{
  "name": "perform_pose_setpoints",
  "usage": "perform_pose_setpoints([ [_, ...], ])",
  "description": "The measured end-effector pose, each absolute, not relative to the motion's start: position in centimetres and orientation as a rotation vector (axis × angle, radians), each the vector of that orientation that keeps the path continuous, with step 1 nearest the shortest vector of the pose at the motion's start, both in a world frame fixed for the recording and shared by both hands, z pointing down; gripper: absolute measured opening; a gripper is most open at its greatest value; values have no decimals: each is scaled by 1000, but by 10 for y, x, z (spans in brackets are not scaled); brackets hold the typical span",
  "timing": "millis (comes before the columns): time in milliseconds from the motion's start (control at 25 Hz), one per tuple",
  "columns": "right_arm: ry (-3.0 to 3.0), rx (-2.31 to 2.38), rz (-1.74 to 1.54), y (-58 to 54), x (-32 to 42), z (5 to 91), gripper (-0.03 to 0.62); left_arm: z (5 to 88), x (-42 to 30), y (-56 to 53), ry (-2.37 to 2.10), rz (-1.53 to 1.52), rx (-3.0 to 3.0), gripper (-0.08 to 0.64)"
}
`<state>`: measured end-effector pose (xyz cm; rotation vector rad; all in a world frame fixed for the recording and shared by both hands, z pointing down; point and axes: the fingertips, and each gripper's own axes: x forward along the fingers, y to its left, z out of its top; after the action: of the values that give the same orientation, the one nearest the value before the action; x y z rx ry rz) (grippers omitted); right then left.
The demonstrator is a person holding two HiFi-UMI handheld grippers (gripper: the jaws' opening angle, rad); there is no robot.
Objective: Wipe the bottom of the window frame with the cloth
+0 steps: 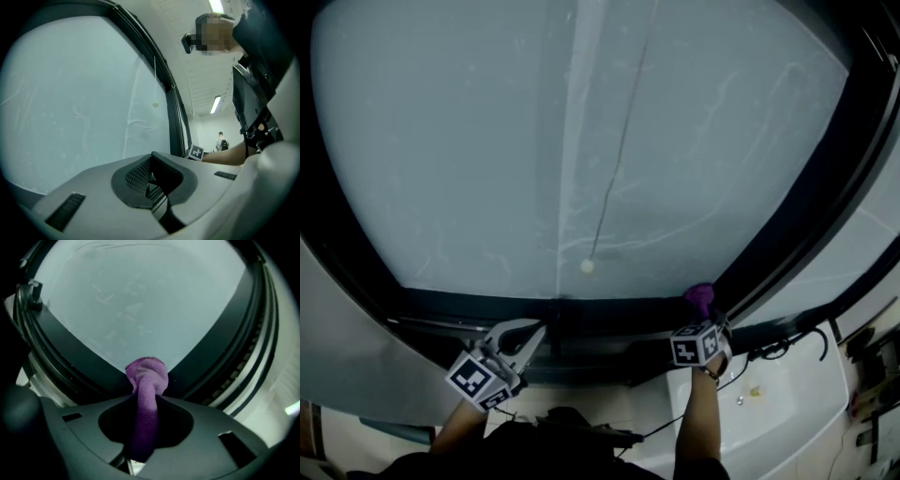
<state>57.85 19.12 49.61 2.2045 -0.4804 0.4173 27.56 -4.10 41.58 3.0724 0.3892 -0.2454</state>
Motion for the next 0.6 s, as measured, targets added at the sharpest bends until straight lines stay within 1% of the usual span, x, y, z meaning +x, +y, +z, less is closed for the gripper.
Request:
perform_pose_setpoints([
  [160, -580, 2107, 391, 181, 568, 491, 80, 419, 272, -40, 400, -261, 3073, 3],
  [400, -800, 2271, 518, 174, 557, 505, 80, 421, 267, -41, 408, -253, 3042, 3],
  [600, -861, 2267, 530, 162, 542, 504, 80, 420, 264, -43, 397, -245, 3041, 3],
])
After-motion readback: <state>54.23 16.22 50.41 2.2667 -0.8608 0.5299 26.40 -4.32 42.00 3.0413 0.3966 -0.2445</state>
